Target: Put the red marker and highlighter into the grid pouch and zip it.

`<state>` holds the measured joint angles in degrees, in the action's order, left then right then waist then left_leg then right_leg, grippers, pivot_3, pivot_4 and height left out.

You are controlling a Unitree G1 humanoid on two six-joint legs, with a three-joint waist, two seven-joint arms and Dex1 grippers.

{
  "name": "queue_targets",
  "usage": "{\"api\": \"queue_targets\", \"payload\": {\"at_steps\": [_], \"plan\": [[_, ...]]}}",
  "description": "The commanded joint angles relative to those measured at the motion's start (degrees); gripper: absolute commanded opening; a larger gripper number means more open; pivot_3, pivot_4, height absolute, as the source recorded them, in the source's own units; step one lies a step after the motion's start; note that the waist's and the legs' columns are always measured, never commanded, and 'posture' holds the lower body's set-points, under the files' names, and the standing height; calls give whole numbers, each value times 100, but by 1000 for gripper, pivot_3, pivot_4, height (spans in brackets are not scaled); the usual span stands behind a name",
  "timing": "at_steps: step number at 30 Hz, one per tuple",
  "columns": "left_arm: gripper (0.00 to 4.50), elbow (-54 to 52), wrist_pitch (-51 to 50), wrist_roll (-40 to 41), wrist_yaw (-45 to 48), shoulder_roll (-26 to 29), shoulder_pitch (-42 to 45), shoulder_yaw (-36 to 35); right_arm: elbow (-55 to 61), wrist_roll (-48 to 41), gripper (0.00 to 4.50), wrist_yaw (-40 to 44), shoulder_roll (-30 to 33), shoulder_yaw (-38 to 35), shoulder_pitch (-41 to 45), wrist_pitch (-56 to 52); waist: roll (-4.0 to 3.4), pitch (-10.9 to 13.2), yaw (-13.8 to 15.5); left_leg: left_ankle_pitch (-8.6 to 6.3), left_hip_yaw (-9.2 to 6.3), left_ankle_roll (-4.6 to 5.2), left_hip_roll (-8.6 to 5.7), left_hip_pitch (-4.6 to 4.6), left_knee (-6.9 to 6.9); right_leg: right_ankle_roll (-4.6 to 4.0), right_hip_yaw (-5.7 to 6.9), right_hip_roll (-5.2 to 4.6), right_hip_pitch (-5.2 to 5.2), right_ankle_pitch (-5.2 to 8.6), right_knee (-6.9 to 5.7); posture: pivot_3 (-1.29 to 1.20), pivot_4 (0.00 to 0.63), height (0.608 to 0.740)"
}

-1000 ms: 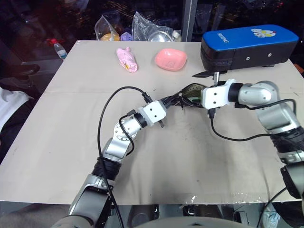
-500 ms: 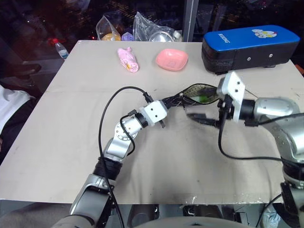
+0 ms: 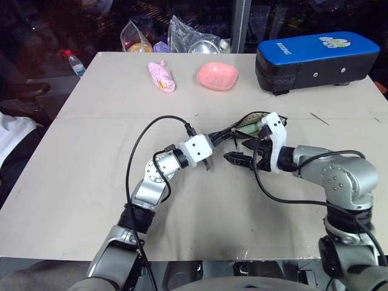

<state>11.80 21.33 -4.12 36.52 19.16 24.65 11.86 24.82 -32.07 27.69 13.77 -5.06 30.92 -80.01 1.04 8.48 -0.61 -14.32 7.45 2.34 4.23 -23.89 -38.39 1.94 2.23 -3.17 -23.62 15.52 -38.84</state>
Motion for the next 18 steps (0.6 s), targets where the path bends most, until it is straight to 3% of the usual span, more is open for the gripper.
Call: {"api": "queue_targets", "payload": {"at_steps": [1, 9, 18], "plan": [[0, -257, 177, 65, 114, 86, -17, 44, -95, -221, 4480, -333, -432, -521, 243, -158, 0, 0, -2, 0, 0, 0, 0, 0, 1, 0, 0, 0, 0, 0, 0, 0, 150, 740], [0, -83, 385, -1, 276, 141, 45, 132, -174, -392, 4480, -793, -972, -1134, 327, -448, -1, 0, -4, 0, 1, 0, 0, -1, 2, 0, 1, 0, 0, 0, 2, 0, 150, 740], [0, 26, 459, 5, 269, 168, 123, 158, -139, -499, 184, -990, -1046, -1095, 242, -423, -1, 0, -16, 0, -1, 1, 0, -1, 4, 0, 1, 0, -1, 0, 2, 0, 150, 740]]}}
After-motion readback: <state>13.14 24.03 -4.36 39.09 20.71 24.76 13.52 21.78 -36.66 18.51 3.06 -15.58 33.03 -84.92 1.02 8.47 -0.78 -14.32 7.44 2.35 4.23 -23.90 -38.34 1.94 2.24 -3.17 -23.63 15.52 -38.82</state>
